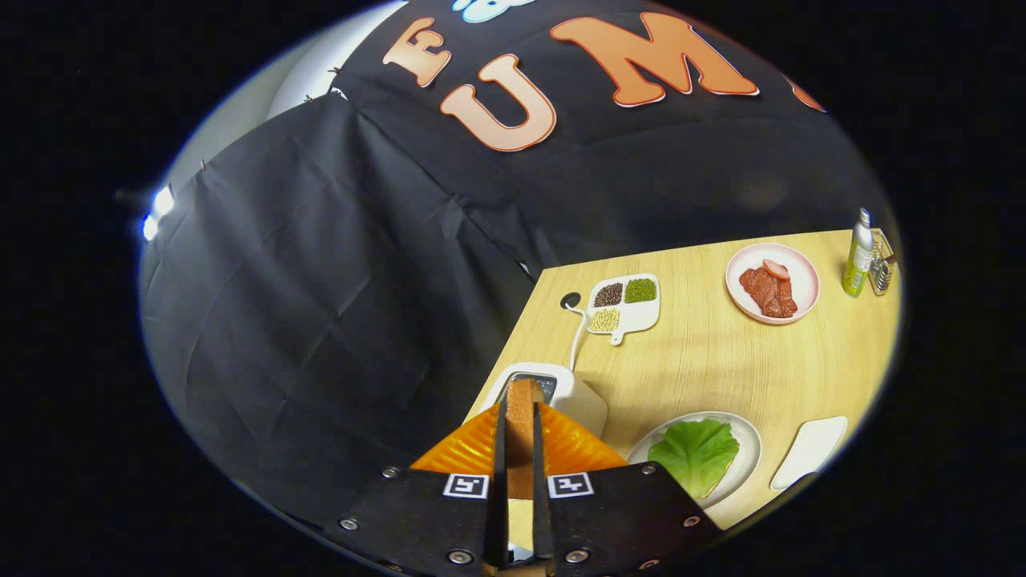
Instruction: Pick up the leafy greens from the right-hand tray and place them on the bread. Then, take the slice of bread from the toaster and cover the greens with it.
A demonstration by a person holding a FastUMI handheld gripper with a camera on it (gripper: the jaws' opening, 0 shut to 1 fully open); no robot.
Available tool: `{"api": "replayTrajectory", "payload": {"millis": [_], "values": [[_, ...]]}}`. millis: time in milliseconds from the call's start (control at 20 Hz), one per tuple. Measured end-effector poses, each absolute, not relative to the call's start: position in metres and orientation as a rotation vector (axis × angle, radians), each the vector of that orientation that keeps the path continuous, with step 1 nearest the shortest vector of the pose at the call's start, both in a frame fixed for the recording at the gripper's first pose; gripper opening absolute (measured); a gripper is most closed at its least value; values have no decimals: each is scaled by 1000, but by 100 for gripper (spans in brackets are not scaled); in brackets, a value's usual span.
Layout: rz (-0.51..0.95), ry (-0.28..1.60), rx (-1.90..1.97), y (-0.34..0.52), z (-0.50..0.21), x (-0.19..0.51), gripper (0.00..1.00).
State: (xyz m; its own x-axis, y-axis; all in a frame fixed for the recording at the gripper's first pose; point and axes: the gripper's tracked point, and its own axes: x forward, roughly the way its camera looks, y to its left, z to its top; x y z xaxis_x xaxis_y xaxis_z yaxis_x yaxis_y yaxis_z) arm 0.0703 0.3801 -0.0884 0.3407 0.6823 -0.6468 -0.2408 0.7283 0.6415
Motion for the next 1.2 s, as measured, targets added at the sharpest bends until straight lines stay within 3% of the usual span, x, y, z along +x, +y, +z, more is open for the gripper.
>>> {"api": "replayTrajectory", "payload": {"millis": [1200], "values": [[546,1197,519,292,-250,25,12]]}}
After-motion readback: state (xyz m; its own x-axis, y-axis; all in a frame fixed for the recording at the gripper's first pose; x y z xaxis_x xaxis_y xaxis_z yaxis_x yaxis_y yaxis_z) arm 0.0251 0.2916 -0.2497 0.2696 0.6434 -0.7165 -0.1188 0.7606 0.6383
